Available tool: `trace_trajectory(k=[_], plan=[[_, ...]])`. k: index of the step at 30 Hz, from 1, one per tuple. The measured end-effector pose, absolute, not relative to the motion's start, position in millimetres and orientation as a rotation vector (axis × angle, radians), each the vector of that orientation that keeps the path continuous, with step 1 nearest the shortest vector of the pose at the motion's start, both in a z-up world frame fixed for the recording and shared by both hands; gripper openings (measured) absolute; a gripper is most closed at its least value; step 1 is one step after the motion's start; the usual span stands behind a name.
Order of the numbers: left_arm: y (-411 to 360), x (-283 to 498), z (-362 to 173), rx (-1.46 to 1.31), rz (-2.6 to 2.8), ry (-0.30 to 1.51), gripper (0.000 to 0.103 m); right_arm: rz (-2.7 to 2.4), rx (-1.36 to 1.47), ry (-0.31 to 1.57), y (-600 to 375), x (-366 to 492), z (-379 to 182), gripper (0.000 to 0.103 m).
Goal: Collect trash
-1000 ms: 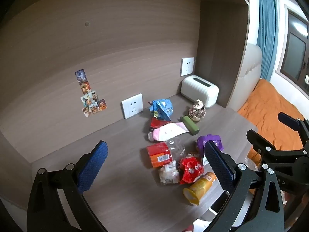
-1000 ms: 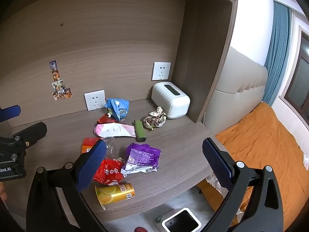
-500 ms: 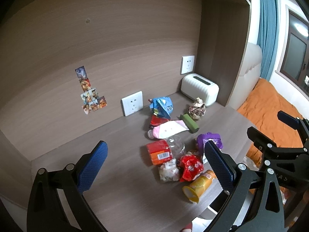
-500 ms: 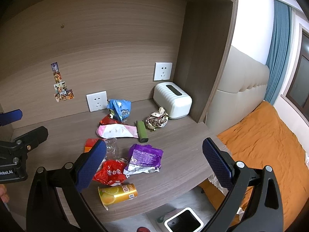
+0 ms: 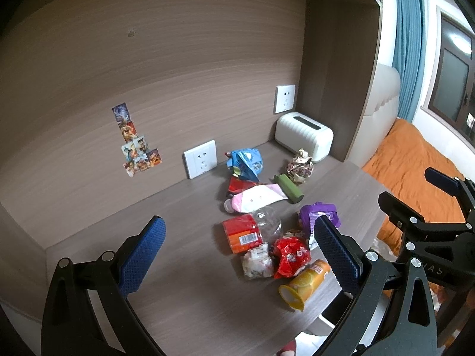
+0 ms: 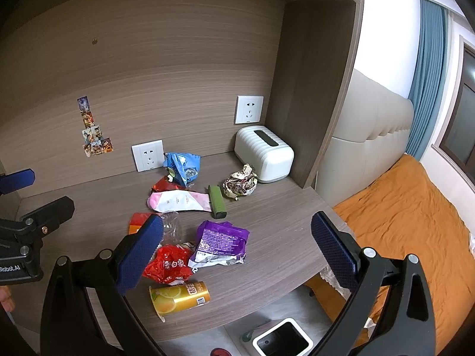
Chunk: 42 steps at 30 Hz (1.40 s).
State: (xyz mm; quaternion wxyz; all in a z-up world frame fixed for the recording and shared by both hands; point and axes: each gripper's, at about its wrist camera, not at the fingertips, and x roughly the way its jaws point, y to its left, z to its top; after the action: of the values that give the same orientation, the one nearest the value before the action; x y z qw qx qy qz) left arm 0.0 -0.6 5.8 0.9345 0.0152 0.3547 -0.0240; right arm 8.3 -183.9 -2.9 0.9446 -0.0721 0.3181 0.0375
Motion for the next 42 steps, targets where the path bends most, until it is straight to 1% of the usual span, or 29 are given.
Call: trace_trajectory(k=[13,23,42], plan=[[1,-1,1,0.015,-0.063,0.734,0.098,0.083,-0.142,0.654,-185,9,-3,0.099],[-6,-1,-18,0.036,-0.1,0.742,0.098,0.092,-0.139,0.691,-189,16,-16,0.099],[-67,-12,-119,0.226,-0.271,0.795,0.098,0.113,-0.113,0.908,-209,54,-107,0.099]])
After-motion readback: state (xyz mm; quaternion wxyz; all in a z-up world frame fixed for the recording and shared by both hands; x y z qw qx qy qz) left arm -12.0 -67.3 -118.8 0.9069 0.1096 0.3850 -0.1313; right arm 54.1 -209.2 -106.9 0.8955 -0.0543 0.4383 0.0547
